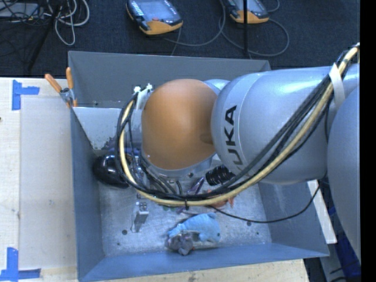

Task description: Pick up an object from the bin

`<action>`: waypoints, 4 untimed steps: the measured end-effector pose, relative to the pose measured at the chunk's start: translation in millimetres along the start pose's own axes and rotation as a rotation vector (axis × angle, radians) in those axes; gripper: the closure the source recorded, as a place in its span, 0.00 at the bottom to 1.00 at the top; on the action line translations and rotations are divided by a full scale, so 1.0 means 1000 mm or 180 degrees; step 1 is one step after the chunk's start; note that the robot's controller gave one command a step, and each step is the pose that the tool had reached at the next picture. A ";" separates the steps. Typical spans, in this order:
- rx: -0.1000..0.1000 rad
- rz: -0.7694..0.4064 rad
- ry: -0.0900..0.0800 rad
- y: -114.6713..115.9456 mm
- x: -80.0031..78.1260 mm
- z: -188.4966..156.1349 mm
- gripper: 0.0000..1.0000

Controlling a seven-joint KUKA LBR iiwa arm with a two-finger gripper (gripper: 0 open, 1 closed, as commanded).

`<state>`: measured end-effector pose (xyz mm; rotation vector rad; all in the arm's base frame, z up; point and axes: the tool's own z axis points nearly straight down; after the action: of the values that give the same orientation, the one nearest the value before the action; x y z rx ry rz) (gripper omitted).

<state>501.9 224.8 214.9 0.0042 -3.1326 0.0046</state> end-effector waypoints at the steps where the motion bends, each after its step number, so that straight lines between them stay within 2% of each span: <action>1: -0.0008 0.0014 -0.0023 -0.001 -0.002 -0.004 0.00; 2: -0.0015 -0.0023 -0.0043 -0.007 -0.052 0.067 0.00; 3: -0.0013 0.0352 -0.0134 -0.013 -0.084 0.103 0.00; 4: -0.0007 0.0260 -0.0107 -0.003 -0.098 0.108 0.00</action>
Offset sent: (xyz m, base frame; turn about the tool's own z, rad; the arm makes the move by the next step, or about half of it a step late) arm 0.0969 -0.0163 -0.1449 -0.0148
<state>599.1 221.8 105.6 -0.1251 -3.1639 0.0018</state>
